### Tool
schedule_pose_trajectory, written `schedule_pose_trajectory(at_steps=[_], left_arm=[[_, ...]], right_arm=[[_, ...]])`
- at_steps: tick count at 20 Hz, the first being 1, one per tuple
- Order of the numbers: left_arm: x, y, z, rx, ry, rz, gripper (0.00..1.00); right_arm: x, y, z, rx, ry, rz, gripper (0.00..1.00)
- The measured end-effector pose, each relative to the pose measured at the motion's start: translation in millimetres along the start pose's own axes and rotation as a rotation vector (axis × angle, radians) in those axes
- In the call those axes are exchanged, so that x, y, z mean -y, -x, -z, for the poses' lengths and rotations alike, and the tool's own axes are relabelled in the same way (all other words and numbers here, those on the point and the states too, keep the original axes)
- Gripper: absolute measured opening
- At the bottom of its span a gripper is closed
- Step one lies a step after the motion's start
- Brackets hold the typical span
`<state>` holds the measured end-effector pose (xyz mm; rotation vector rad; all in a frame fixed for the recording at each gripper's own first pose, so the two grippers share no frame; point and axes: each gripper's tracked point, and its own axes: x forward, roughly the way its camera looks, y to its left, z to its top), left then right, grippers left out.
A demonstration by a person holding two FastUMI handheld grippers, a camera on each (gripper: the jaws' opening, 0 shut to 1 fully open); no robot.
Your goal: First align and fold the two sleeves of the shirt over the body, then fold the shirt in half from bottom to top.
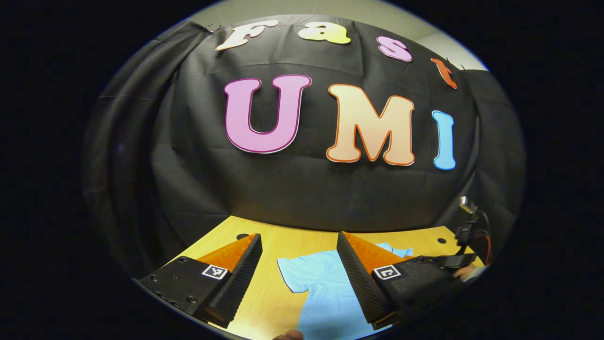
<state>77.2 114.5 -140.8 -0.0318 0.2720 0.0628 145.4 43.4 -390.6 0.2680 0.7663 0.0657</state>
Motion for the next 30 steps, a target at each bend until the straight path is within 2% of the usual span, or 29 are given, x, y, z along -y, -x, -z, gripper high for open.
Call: schedule_pose_trajectory(at_steps=[2, 3, 4, 6, 9, 17, 19, 20, 21, 25, 30], left_arm=[[1.8, -12.5, 11.4, -0.021, 0.008, 0.005, 0.95], [2.5, -19.8, 15.4, -0.024, 0.013, 0.008, 0.95], [2.3, -28.7, 21.8, -0.033, 0.016, 0.005, 0.96], [1.2, -45.7, 37.4, -0.066, 0.017, -0.002, 0.96], [0.9, -68.1, 63.1, -0.122, 0.025, -0.001, 0.96], [-16.2, -123.2, 147.6, -0.278, 0.023, -0.058, 0.96], [-21.0, -134.6, 170.7, -0.318, 0.040, -0.073, 0.96], [-25.4, -138.2, 181.8, -0.342, 0.038, -0.086, 0.96], [-29.3, -142.9, 189.1, -0.357, 0.030, -0.099, 0.96], [-35.3, -161.6, 205.3, -0.389, 0.026, -0.127, 0.96], [-38.9, -165.2, 226.7, -0.457, 0.070, -0.141, 0.96]], right_arm=[[-4.2, 21.2, -10.8, 0.036, 0.012, -0.010, 0.97], [-2.8, 32.8, -14.5, 0.052, 0.029, -0.006, 0.92], [-0.8, 42.7, -17.2, 0.066, 0.044, 0.000, 0.97], [1.7, 64.2, -20.0, 0.083, 0.064, 0.001, 0.97], [15.9, 88.7, -14.3, 0.083, 0.073, 0.019, 0.97], [52.1, 140.8, 10.1, 0.054, 0.069, 0.099, 0.97], [51.1, 150.9, 17.8, 0.042, 0.072, 0.096, 0.97], [49.8, 154.2, 20.4, 0.036, 0.072, 0.093, 0.92], [48.9, 157.1, 25.6, 0.028, 0.075, 0.091, 0.97], [49.6, 164.0, 38.6, -0.007, 0.106, 0.088, 0.97], [51.1, 164.8, 31.1, 0.012, 0.092, 0.094, 0.97]])
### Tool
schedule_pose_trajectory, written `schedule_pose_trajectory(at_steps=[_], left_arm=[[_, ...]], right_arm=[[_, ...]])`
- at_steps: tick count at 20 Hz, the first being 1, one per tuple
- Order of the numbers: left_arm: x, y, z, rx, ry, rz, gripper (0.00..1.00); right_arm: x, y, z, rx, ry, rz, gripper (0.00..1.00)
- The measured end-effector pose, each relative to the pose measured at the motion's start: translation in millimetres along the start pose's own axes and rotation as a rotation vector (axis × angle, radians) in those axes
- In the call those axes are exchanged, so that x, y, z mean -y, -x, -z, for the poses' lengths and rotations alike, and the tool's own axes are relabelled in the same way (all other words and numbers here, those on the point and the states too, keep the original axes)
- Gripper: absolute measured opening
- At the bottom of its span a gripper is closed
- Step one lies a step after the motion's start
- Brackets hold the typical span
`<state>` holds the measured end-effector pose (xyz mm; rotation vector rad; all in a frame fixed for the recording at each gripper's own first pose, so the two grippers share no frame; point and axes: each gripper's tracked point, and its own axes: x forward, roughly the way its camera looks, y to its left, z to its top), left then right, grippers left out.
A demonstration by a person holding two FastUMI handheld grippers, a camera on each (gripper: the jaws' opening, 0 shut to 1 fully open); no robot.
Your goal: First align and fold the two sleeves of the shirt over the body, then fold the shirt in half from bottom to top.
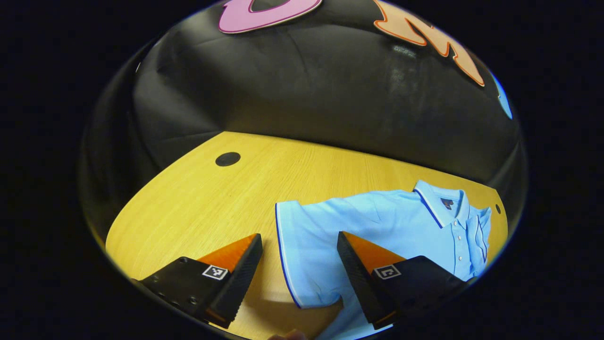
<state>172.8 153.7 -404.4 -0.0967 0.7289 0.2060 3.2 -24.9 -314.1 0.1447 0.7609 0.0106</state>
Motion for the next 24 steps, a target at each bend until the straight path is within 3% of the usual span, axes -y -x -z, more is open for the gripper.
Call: schedule_pose_trajectory(at_steps=[6, 10, 11, 12, 13, 17, 24], left_arm=[[-1.0, 0.5, 7.8, -0.041, -0.054, -0.001, 0.95], [22.4, -2.8, 6.3, -0.042, -0.058, 0.084, 0.40], [24.5, -4.1, 4.7, -0.035, -0.049, 0.082, 0.17], [23.7, -4.0, 4.0, -0.029, -0.047, 0.073, 0.05], [24.4, -4.5, 2.4, -0.028, -0.055, 0.062, 0.00], [38.7, 5.7, 6.6, -0.090, -0.082, 0.047, 0.00], [114.5, 38.5, -12.6, -0.043, -0.083, 0.159, 0.00]], right_arm=[[10.9, 1.7, -5.3, 0.015, -0.014, 0.023, 0.97], [10.8, 3.5, -3.8, 0.011, -0.007, 0.018, 0.97], [10.3, 4.8, -3.0, 0.009, -0.006, 0.016, 0.97], [9.6, 5.9, -2.8, 0.008, -0.007, 0.011, 0.97], [10.4, 7.7, -2.5, 0.010, -0.006, 0.010, 0.97], [25.6, 18.2, -8.0, 0.021, -0.007, 0.024, 0.97], [56.8, 38.9, -10.8, 0.032, -0.033, 0.040, 0.97]])
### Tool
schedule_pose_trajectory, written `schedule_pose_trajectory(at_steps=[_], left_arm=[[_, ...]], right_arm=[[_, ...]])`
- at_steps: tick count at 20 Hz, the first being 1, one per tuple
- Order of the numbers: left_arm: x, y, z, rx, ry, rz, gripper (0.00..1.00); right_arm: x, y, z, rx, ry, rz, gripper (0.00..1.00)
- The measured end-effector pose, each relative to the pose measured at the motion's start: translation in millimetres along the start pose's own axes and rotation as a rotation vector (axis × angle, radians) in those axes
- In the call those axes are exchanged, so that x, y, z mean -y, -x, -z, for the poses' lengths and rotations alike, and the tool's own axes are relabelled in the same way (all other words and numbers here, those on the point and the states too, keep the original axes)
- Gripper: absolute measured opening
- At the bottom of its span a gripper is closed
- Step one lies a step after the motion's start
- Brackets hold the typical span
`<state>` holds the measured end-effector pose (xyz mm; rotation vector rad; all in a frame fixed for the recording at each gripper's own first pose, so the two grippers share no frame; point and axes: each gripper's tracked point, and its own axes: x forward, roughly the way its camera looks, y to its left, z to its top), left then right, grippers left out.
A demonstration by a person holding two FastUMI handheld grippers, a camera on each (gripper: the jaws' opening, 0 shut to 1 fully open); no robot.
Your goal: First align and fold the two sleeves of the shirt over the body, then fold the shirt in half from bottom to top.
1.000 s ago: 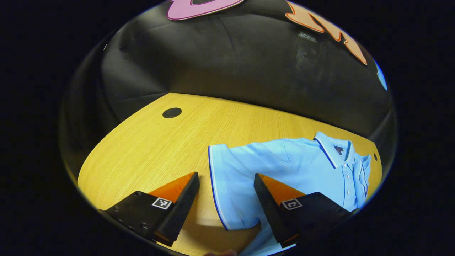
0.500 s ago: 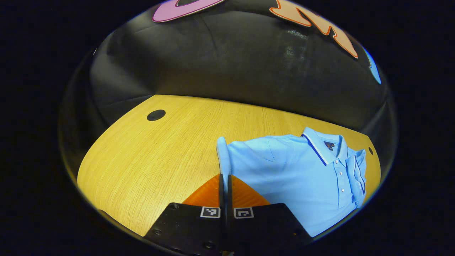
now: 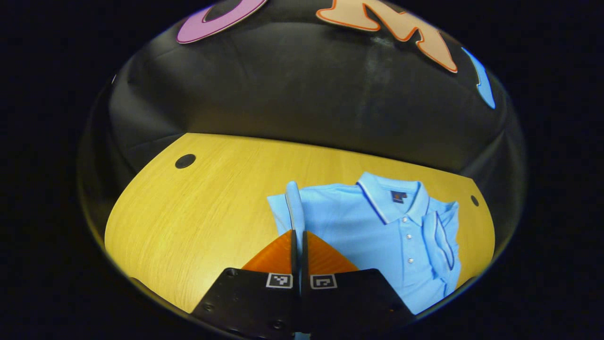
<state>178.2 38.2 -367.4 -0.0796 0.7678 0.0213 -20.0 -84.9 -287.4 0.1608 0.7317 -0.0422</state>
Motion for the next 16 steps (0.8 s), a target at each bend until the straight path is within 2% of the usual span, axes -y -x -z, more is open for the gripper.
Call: schedule_pose_trajectory(at_steps=[5, 13, 14, 16], left_arm=[[50.9, 4.0, 5.2, -0.001, -0.066, 0.052, 0.00], [93.9, -4.1, 35.5, -0.051, -0.078, 0.096, 0.00], [99.3, -2.3, 37.3, -0.043, -0.068, 0.118, 0.03], [100.2, 18.1, 27.3, 0.006, -0.047, 0.128, 0.68]], right_arm=[[17.5, 12.4, -0.1, 0.002, -0.006, 0.004, 0.97], [36.8, 23.6, 3.0, -0.008, -0.008, 0.019, 0.97], [36.4, 24.0, 2.4, -0.006, -0.010, 0.017, 0.97], [34.6, 26.2, 1.1, -0.001, -0.009, 0.006, 0.97]])
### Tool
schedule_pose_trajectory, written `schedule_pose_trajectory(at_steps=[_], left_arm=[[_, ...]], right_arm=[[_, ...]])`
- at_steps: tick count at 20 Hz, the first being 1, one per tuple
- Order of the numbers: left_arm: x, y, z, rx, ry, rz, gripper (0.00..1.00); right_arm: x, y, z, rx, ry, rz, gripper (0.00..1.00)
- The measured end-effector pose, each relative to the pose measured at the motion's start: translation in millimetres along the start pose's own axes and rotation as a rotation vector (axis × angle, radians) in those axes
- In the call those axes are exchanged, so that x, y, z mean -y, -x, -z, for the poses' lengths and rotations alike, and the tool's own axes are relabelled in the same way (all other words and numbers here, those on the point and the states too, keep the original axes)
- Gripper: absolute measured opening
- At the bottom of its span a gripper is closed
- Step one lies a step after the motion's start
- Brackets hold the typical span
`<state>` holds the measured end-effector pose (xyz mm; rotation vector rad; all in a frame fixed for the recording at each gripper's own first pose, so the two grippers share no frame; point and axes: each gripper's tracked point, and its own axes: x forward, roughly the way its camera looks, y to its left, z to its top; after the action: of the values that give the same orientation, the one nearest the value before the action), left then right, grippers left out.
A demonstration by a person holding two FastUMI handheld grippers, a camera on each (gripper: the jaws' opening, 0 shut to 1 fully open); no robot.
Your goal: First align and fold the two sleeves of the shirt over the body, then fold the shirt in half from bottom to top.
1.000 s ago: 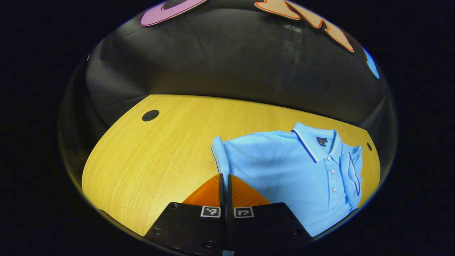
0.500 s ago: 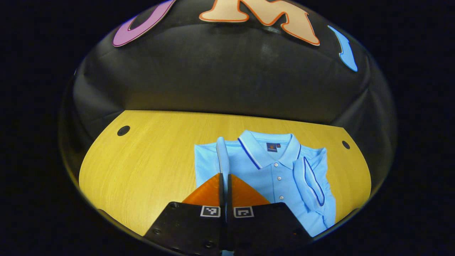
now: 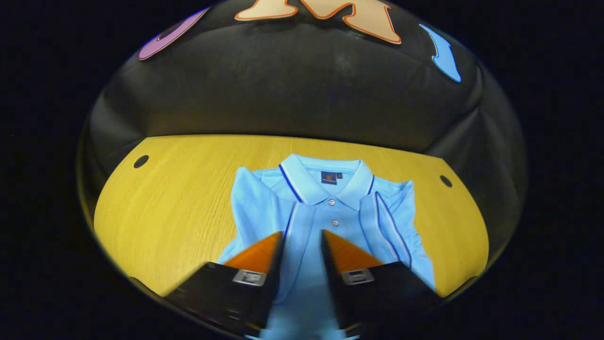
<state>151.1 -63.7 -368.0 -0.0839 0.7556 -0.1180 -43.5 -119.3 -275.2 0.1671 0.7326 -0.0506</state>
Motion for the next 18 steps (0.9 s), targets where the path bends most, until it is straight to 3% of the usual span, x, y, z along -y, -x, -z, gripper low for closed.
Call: schedule_pose_trajectory(at_steps=[1, 2, 8, 14, 18], left_arm=[[-1.0, 1.7, -10.0, 0.038, -0.004, -0.001, 1.00], [-0.5, 11.8, -17.9, 0.062, -0.013, 0.002, 0.94], [-2.7, 100.5, -39.2, 0.215, -0.104, 0.025, 0.96], [-19.0, 178.7, -6.1, 0.239, -0.062, 0.034, 0.96], [-45.7, 219.3, 29.0, 0.219, -0.078, -0.012, 0.96]], right_arm=[[-2.4, 0.3, 0.8, 0.002, 0.004, -0.009, 0.97], [-4.5, 0.6, 0.4, 0.005, 0.009, -0.017, 0.97], [-15.5, 14.3, 5.1, 0.027, 0.056, -0.068, 0.97], [-33.2, 37.5, 32.5, 0.016, 0.117, -0.113, 0.97], [-41.1, 54.5, 60.2, 0.010, 0.202, -0.126, 0.97]])
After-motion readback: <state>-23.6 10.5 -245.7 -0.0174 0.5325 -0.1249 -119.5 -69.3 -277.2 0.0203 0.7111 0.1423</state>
